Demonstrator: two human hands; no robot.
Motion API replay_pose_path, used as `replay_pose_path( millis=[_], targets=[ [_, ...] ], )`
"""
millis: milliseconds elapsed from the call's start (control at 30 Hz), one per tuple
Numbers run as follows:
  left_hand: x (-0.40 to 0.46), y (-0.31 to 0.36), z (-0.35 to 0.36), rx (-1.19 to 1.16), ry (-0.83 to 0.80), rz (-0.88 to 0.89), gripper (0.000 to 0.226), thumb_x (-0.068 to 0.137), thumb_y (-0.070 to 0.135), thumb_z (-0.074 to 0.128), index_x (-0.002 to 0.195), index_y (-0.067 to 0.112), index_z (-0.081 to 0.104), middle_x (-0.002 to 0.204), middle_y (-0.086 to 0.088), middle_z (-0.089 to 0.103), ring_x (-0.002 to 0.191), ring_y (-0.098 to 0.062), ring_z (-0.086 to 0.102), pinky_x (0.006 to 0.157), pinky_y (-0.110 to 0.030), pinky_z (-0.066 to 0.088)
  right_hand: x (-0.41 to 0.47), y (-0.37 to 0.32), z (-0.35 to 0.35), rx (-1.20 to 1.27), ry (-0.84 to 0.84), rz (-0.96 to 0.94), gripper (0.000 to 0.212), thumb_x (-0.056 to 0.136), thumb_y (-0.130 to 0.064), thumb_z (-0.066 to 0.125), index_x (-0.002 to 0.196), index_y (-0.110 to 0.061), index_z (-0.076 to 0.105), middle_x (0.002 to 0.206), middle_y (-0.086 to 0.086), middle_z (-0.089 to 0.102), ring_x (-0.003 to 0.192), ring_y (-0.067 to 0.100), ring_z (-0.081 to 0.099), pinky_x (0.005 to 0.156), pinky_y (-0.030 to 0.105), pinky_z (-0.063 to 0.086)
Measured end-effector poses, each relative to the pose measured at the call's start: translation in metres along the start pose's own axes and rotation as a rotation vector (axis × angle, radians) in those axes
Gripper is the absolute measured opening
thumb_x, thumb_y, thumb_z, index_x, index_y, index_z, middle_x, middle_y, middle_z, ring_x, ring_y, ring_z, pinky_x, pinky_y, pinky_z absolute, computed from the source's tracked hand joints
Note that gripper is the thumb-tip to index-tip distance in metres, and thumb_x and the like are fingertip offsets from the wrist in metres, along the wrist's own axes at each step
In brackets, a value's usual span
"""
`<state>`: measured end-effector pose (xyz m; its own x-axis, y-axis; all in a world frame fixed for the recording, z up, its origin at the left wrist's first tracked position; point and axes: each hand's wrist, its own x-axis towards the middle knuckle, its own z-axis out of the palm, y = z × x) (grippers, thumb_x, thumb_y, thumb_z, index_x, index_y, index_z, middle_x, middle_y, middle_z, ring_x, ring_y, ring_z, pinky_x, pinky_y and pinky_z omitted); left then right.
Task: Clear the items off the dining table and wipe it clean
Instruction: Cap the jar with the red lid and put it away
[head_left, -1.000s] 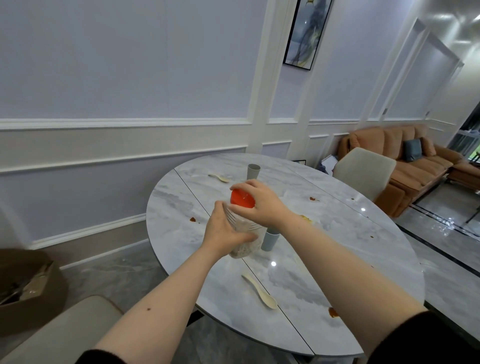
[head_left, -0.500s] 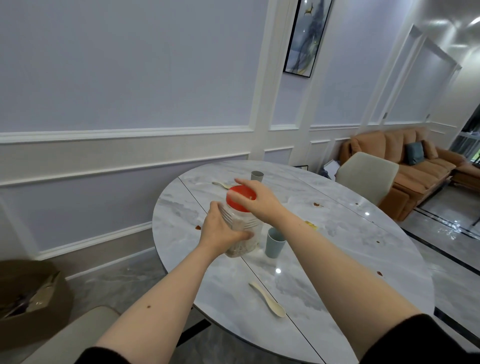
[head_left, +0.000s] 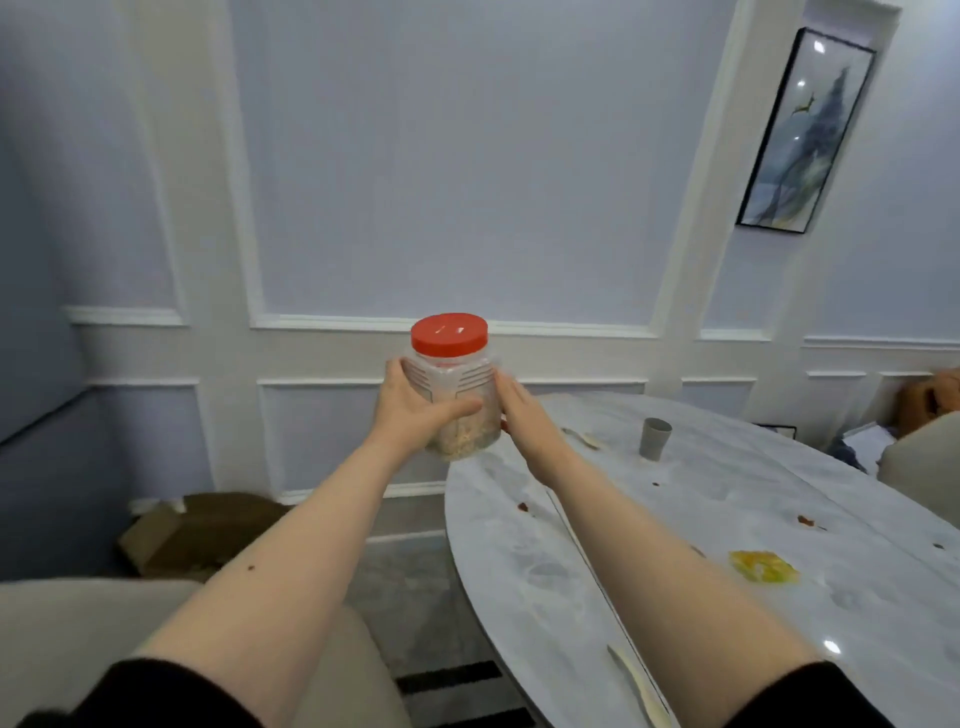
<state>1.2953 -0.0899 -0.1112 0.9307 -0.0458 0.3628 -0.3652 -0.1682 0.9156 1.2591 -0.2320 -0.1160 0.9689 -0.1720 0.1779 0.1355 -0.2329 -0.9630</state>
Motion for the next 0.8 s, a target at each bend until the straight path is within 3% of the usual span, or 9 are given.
replay_pose_path(
  millis=[100, 200, 267, 467, 567, 633, 800],
  targets=[
    [-0.008, 0.011, -0.054, 0.064, 0.106, 0.015, 0.082, 0.051, 0.028, 0.091, 0.115, 0.011, 0.043, 0.107, 0.003, 0.055, 0.097, -0.012, 0.054, 0.082, -0.026, 0.044, -0.003, -0.025, 0.043, 0.069, -0.129, -0.073, 0.037, 0.099, -0.045, 0.034, 0.123, -0.027, 0.055, 0.123, -0.006, 0.06, 0.117, 0.011, 0.055, 0.106, 0.039, 0.042],
    [-0.02, 0.018, -0.118, 0.152, 0.185, 0.024, 0.085, 0.051, 0.033, 0.09, 0.118, 0.013, 0.043, 0.111, 0.003, 0.054, 0.099, -0.012, 0.053, 0.084, -0.026, 0.044, -0.01, -0.05, 0.096, 0.145, -0.27, -0.133, 0.026, 0.101, -0.038, 0.033, 0.108, -0.035, 0.058, 0.106, -0.015, 0.064, 0.102, 0.002, 0.061, 0.091, 0.025, 0.05],
    [-0.035, 0.022, -0.17, 0.187, 0.266, 0.022, 0.085, 0.05, 0.034, 0.09, 0.118, 0.015, 0.043, 0.113, 0.003, 0.055, 0.101, -0.012, 0.054, 0.085, -0.026, 0.045, -0.024, -0.069, 0.14, 0.185, -0.381, -0.178, 0.026, 0.101, -0.037, 0.033, 0.106, -0.034, 0.058, 0.102, -0.016, 0.065, 0.094, -0.002, 0.062, 0.082, 0.018, 0.051],
    [-0.089, 0.039, -0.304, 0.26, 0.454, 0.04, 0.082, 0.051, 0.031, 0.09, 0.119, 0.017, 0.046, 0.111, 0.006, 0.059, 0.103, -0.01, 0.057, 0.089, -0.028, 0.048, -0.064, -0.113, 0.263, 0.266, -0.586, -0.283, 0.039, 0.099, -0.039, 0.037, 0.126, -0.016, 0.055, 0.119, 0.0, 0.063, 0.11, 0.012, 0.059, 0.086, 0.018, 0.049],
    [-0.126, 0.05, -0.381, 0.326, 0.579, 0.045, 0.082, 0.049, 0.033, 0.091, 0.118, 0.017, 0.048, 0.107, 0.009, 0.06, 0.102, -0.008, 0.058, 0.084, -0.021, 0.049, -0.099, -0.144, 0.335, 0.314, -0.687, -0.331, 0.031, 0.099, -0.035, 0.039, 0.12, -0.019, 0.055, 0.116, 0.0, 0.063, 0.107, 0.012, 0.06, 0.088, 0.023, 0.049],
    [-0.152, 0.057, -0.429, 0.348, 0.667, 0.047, 0.087, 0.045, 0.04, 0.09, 0.118, 0.017, 0.049, 0.11, 0.008, 0.062, 0.102, -0.009, 0.06, 0.088, -0.026, 0.051, -0.123, -0.165, 0.38, 0.352, -0.764, -0.367, 0.03, 0.1, -0.033, 0.04, 0.12, -0.017, 0.056, 0.114, 0.002, 0.064, 0.106, 0.015, 0.062, 0.089, 0.027, 0.052],
    [-0.21, 0.082, -0.532, 0.435, 0.793, 0.047, 0.078, 0.054, 0.034, 0.089, 0.119, 0.015, 0.05, 0.112, 0.002, 0.063, 0.102, -0.011, 0.06, 0.089, -0.032, 0.052, -0.188, -0.215, 0.475, 0.475, -0.942, -0.394, 0.033, 0.1, -0.03, 0.041, 0.125, -0.013, 0.054, 0.109, -0.002, 0.066, 0.094, 0.001, 0.064, 0.071, 0.013, 0.051]
  ],
)
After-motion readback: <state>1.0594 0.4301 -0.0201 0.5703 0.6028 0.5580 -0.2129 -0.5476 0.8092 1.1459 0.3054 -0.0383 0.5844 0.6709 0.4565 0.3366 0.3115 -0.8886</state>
